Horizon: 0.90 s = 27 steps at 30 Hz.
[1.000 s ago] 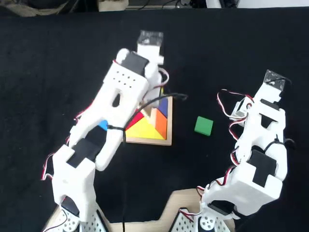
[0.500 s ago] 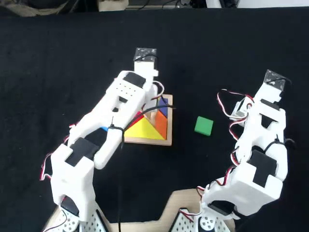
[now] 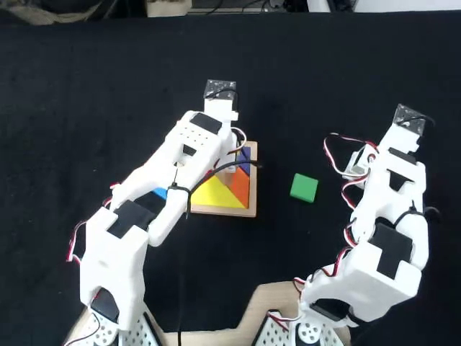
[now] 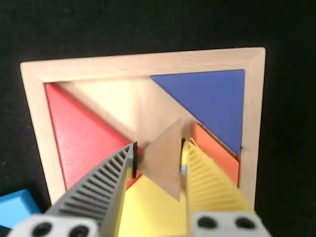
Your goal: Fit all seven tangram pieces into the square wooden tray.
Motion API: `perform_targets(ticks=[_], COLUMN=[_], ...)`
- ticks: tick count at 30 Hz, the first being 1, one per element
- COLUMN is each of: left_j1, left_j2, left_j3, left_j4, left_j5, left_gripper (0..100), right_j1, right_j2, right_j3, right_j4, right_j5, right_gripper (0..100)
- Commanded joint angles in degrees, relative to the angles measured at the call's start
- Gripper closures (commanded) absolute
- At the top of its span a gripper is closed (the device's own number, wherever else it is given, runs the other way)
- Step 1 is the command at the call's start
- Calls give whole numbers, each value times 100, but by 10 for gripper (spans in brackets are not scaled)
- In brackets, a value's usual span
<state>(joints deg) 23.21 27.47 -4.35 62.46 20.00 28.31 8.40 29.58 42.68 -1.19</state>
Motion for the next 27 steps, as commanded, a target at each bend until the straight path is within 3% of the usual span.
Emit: perform_targets(ticks=[1,13,19,27], left_j1=[189,409,400,400], left_j2=[-26,-26,-35,-141], left_j3=[-198,-189,-277,-479], left_j4=[-70,-53,70,88], left_j5=[-9,185,220,-413], left_gripper=[816,812,752,752], right_j1=[-141,-141,-141,-149], right_j2=[-31,-31,-31,-31], right_j3=[-321,-321,-312,-312], right_j4=[26,26,26,26], right_j5=[70,70,70,70], right_gripper=[987,987,987,987])
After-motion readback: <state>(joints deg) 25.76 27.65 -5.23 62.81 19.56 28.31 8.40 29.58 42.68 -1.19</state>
